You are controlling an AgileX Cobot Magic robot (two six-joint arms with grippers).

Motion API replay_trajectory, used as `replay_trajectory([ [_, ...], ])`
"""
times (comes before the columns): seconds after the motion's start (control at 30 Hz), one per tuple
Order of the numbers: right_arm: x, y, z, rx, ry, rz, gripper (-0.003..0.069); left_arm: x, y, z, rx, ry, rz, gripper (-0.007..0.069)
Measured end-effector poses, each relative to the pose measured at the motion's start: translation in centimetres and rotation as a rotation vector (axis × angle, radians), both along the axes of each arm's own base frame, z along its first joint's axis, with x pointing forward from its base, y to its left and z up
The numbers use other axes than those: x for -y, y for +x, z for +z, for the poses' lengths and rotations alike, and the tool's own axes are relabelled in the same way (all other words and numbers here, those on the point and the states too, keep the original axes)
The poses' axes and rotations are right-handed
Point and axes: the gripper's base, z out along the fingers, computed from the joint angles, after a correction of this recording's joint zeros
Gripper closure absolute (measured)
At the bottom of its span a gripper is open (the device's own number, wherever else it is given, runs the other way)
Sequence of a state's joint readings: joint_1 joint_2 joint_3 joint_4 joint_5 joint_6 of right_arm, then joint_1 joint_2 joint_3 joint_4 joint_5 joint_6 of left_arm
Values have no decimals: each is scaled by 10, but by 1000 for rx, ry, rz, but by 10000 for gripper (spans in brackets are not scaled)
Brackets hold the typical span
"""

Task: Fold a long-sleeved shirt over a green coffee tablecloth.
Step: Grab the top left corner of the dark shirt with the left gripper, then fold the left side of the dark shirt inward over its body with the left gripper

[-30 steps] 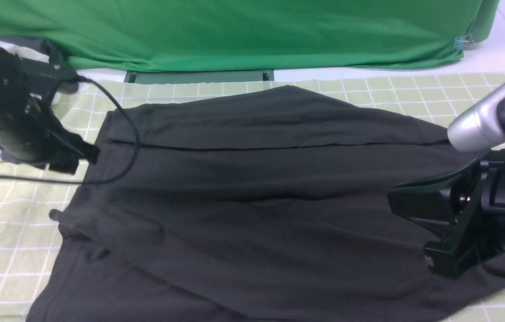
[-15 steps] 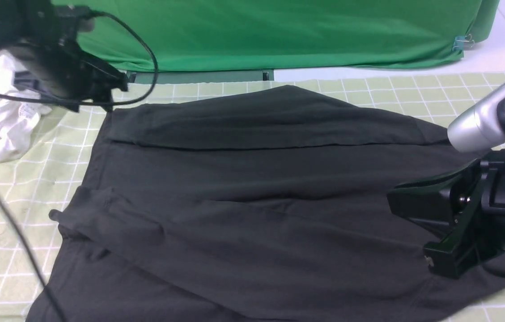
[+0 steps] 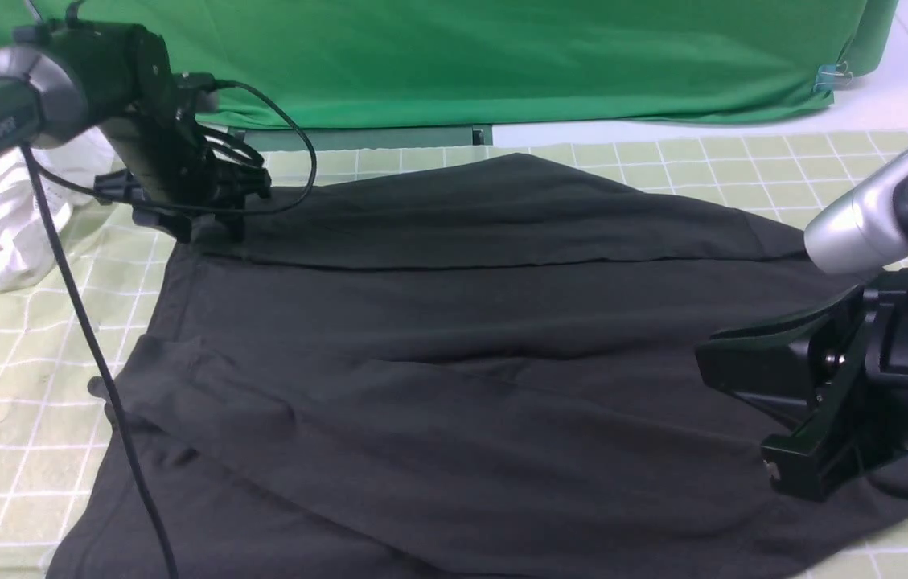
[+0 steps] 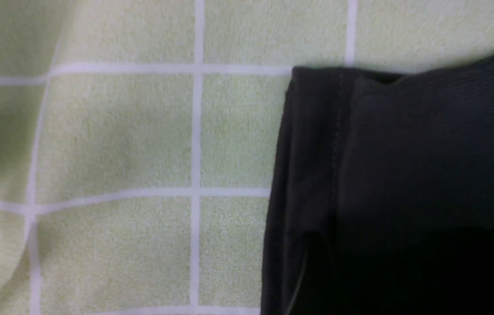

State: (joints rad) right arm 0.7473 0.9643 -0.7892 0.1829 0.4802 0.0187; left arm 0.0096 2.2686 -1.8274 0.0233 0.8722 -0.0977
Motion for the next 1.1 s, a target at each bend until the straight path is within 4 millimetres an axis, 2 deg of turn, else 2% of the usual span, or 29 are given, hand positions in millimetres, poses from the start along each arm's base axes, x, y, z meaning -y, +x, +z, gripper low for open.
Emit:
replay_trajectory([
  [0.13, 0, 0, 0, 0, 0, 0, 578, 0, 1, -3, -8, -3, 1, 217],
  [0.23, 0, 0, 0, 0, 0, 0, 575, 1, 1, -3, -8, -9, 3, 278],
  [0.33, 0, 0, 0, 0, 0, 0, 573, 1, 0, -3, -14, -12, 2, 483],
  [0.43, 0, 0, 0, 0, 0, 0, 572, 1, 0, 2, -41, -7, -1, 585],
  [0.5, 0, 0, 0, 0, 0, 0, 571, 0, -1, 6, -59, 1, -8, 594],
  [0.77, 0, 0, 0, 0, 0, 0, 564, -1, 2, 48, -101, 29, -46, 596],
  [0.9, 1, 1, 0, 10, -14, 1, 560, 2, 0, 61, -87, -3, -52, 596],
  [1.0, 3, 2, 0, 19, -25, -21, 557, 7, -7, 85, -43, -52, -70, 596],
  [1.1, 9, 8, -1, 14, -25, -75, 559, 9, -28, 116, -3, -81, -75, 596],
])
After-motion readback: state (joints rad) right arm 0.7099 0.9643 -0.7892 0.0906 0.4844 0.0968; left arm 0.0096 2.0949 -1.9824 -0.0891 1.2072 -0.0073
